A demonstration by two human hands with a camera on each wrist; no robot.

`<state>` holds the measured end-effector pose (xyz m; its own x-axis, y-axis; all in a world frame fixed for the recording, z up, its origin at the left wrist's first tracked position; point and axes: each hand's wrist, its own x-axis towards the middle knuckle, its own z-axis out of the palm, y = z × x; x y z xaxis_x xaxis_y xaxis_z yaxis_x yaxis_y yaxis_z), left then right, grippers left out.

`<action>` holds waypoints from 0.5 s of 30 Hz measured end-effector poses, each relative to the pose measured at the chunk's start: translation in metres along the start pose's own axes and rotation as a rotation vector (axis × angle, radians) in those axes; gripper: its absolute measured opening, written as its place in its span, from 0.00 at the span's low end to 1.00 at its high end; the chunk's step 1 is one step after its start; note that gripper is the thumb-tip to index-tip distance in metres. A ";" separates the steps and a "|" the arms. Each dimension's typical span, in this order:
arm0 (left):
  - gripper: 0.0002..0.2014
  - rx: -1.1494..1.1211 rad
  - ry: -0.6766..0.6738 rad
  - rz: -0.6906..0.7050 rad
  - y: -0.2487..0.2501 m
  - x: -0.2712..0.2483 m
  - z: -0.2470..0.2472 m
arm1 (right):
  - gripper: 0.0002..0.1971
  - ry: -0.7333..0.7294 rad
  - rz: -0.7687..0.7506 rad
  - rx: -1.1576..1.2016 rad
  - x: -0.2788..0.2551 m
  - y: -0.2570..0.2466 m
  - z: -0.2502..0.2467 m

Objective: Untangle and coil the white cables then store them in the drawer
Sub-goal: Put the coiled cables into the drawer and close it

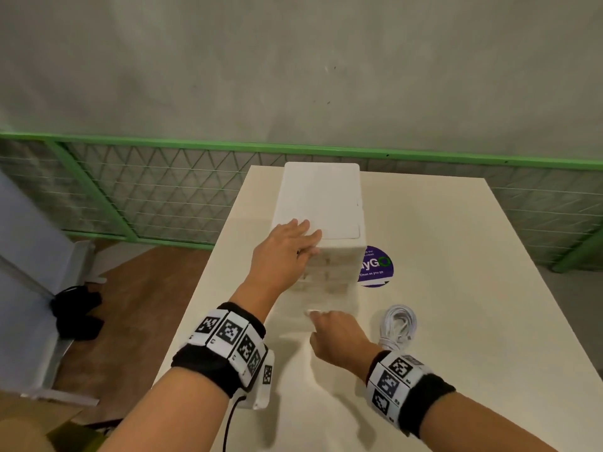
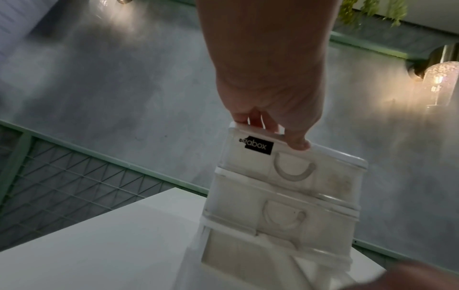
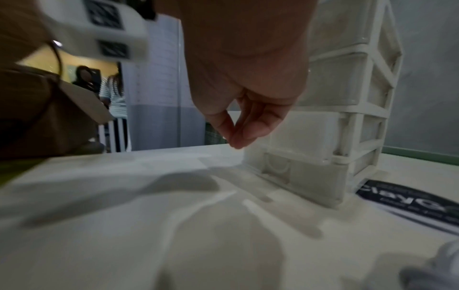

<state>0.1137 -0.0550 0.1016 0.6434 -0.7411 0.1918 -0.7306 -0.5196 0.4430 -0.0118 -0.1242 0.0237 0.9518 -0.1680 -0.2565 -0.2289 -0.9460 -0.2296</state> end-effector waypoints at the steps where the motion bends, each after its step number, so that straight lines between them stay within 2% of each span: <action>1: 0.16 0.001 0.010 0.002 0.000 0.000 0.001 | 0.21 -0.003 -0.026 -0.017 -0.007 -0.003 0.004; 9: 0.17 0.011 0.002 -0.009 0.000 0.001 0.001 | 0.18 -0.052 -0.158 -0.090 -0.050 -0.020 0.019; 12: 0.17 0.002 0.001 -0.014 0.001 0.001 0.002 | 0.15 0.031 -0.210 -0.106 -0.061 -0.017 0.017; 14: 0.17 0.002 0.006 -0.012 0.001 0.000 0.002 | 0.12 0.128 -0.129 0.008 -0.072 -0.011 0.016; 15: 0.17 0.006 0.005 -0.009 0.001 0.000 0.002 | 0.10 0.230 -0.046 0.123 -0.079 -0.007 0.014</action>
<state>0.1123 -0.0563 0.1008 0.6507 -0.7346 0.1923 -0.7263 -0.5284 0.4396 -0.0881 -0.1008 0.0325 0.9800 -0.1970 -0.0265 -0.1936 -0.9158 -0.3518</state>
